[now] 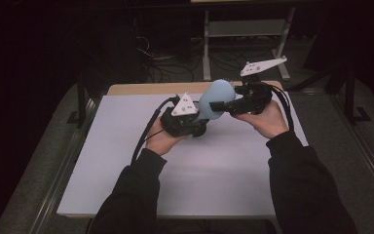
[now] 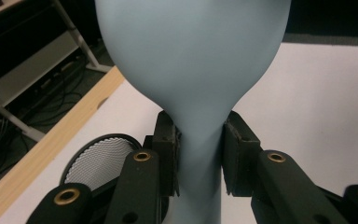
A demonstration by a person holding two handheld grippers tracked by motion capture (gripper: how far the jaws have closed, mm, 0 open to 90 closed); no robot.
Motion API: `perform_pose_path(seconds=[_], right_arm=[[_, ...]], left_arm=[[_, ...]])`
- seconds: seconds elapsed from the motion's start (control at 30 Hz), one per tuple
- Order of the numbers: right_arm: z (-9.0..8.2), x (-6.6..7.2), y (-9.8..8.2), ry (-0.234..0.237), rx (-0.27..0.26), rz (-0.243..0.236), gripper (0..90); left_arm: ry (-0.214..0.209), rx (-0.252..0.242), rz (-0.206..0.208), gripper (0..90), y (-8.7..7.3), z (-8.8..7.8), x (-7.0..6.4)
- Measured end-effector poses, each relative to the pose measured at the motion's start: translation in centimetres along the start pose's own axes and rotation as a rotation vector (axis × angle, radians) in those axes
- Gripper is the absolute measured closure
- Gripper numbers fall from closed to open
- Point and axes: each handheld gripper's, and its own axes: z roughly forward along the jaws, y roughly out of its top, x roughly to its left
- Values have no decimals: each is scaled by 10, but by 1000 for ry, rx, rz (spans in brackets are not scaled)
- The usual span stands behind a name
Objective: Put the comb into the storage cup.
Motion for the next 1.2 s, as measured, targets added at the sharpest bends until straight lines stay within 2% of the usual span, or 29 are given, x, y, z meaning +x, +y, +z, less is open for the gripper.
perform_pose_path(seconds=[0.17,0.23,0.37,0.47,0.5,0.67,0.8,0.9,1.0,1.07,1.2], right_arm=[[1,0,0,-2,-1,7,379],[0,0,0,-5,-2,13,409],[-3,-1,0,-12,-17,27,435],[-3,-1,0,-21,-17,35,443],[0,-1,0,-23,9,34,463],[2,-1,2,-11,23,38,485],[4,3,6,-24,42,22,496],[5,5,10,-53,56,6,505],[6,7,14,-83,57,-8,509],[6,7,15,-86,58,-7,510],[6,7,17,-106,72,-17,510]], left_arm=[[-13,1,-3,713,0,3,0],[-29,-15,-22,713,-1,2,1],[-67,-69,-86,715,-4,1,5],[-68,-68,-97,716,-5,3,5],[-73,-64,-103,716,-7,6,5],[-91,-82,-135,712,-10,8,5],[-92,-100,-155,698,-11,7,6],[-110,-129,-189,635,-13,5,8],[-107,-169,-202,535,-15,2,8],[-117,-188,-209,484,-16,-1,8],[-114,-201,-215,338,-20,-5,10]])
